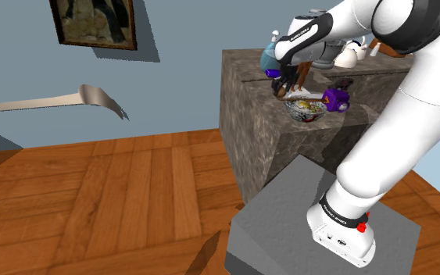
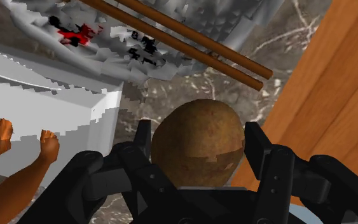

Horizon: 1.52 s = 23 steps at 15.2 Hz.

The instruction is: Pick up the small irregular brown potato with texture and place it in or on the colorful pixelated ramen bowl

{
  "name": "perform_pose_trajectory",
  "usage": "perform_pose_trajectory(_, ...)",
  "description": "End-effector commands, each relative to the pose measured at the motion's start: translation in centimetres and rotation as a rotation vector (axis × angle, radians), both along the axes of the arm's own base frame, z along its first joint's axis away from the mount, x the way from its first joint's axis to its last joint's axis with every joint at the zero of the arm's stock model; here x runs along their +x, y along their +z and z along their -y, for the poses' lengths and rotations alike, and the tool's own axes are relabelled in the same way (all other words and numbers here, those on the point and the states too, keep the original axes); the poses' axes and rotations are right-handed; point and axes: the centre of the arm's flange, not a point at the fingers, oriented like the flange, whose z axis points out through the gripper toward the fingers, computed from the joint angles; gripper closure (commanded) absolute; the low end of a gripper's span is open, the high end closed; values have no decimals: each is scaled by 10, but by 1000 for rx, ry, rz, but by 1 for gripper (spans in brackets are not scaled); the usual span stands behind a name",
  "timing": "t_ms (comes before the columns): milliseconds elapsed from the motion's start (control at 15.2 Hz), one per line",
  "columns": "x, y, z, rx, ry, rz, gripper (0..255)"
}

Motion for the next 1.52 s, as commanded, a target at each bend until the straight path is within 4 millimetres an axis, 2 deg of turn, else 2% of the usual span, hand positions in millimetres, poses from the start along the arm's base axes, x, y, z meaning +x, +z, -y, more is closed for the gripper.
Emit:
perform_pose_trajectory(0,-1,11,1,0,0,0,255)
perform_pose_trajectory(1320,-1,114,1,0,0,0,255)
perform_pose_trajectory(1452,-27,115,1,0,0,0,255)
